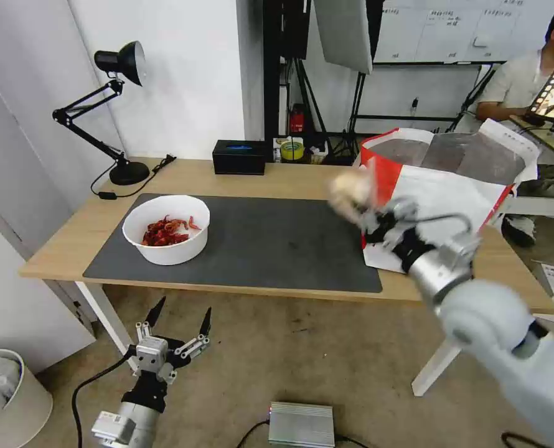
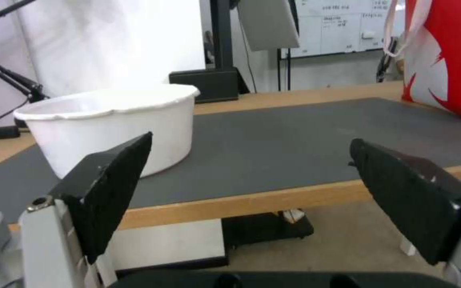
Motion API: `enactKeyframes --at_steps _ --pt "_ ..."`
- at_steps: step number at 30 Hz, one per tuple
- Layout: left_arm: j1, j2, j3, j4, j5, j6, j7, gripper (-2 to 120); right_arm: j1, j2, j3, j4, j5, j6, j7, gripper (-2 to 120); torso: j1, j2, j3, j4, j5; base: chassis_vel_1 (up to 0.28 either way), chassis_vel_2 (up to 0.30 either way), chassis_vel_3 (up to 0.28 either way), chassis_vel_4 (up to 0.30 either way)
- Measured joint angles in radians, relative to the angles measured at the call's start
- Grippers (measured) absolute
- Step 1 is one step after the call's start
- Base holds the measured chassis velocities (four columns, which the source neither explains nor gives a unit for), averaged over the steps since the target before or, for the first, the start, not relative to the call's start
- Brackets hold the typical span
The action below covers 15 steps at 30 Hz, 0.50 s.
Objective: Pick up the trash from the table and place it into the takeout bag.
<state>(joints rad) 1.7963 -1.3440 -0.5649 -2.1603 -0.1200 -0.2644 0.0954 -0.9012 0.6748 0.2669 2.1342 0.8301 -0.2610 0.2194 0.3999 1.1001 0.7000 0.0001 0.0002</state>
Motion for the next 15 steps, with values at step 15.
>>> enactKeyframes --at_steps 15 --pt "-0.020 -0.005 0.032 0.013 -0.009 0.015 -0.002 100 0.214 -0.083 0.056 -0.209 0.112 -0.056 0.024 0 0.000 0.000 0.000 -0.0002 -0.0001 0.000 0.000 0.000 0.000"
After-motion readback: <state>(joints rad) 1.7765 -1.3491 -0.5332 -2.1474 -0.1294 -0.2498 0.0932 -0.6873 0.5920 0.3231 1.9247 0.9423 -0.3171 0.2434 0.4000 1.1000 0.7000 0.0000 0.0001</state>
